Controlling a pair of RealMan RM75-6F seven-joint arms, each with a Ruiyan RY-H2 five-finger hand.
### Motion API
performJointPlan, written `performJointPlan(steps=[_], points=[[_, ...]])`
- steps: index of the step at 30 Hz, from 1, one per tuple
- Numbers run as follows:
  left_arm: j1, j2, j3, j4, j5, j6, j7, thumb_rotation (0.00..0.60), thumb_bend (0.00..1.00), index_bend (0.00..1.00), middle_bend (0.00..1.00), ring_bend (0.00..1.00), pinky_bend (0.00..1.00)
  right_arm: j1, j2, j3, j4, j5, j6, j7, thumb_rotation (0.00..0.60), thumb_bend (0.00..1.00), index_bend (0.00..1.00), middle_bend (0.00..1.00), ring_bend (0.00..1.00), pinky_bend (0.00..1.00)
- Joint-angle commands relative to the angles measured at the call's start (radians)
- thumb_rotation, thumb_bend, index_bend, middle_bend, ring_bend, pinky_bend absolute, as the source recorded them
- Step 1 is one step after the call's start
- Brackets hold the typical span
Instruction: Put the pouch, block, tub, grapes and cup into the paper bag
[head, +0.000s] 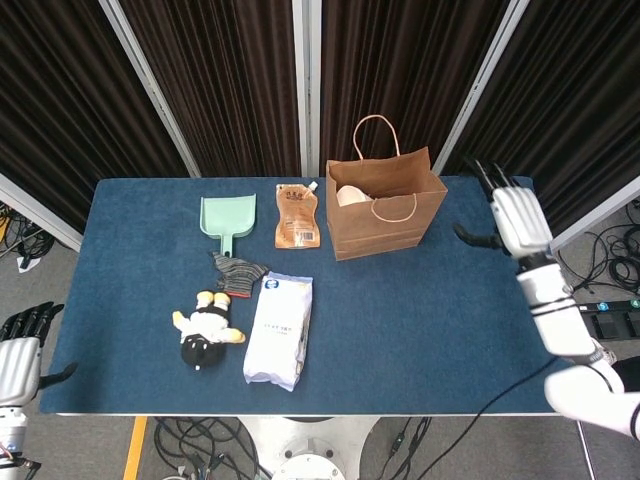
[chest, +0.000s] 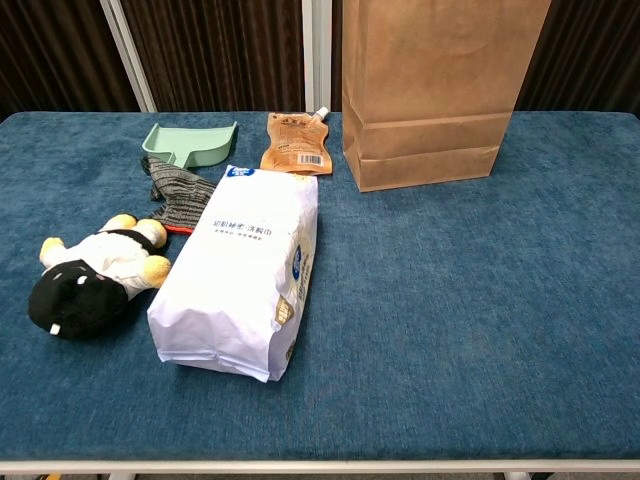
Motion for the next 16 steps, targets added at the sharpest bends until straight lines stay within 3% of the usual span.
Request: performJointPlan(steps=[1,7,12,16], points=[[-0.003,0.003,-0.002,-0.006,0.004,0.003,0.013,0.6,0.03,0.22,0.24,0.16,0.15,-0.166,0.061,-0.141,-0.063,-0.161,0.128,0.066,0.6,0.18,0.0,0.18,0.07,0.22],[-0.003,0.006,-0.003,-0.031,0.007,0.016,0.056,0.6,0.03,0.22,0.24,0.16,0.15,-0.326,0.049,-0.275,-0.03,-0.305,0.274,0.047,0.6,0.18,0.0,0.07,0.0,0.11],[-0.004,0.007,-0.002,-0.049,0.01,0.02,0.082,0.6,0.03,0.22,0.24,0.16,0.15,-0.424,-0.002,-0.295,0.011,-0.343,0.408,-0.007,0.6,0.18,0.0,0.05,0.0,0.08],[-0.004,0.003,-0.002,-0.054,0.009,0.023,0.093,0.6,0.03,0.22,0.24,0.16,0.15,-0.461,-0.035,-0.29,0.028,-0.345,0.449,-0.039,0.6,0.19,0.0,0.05,0.0,0.07]])
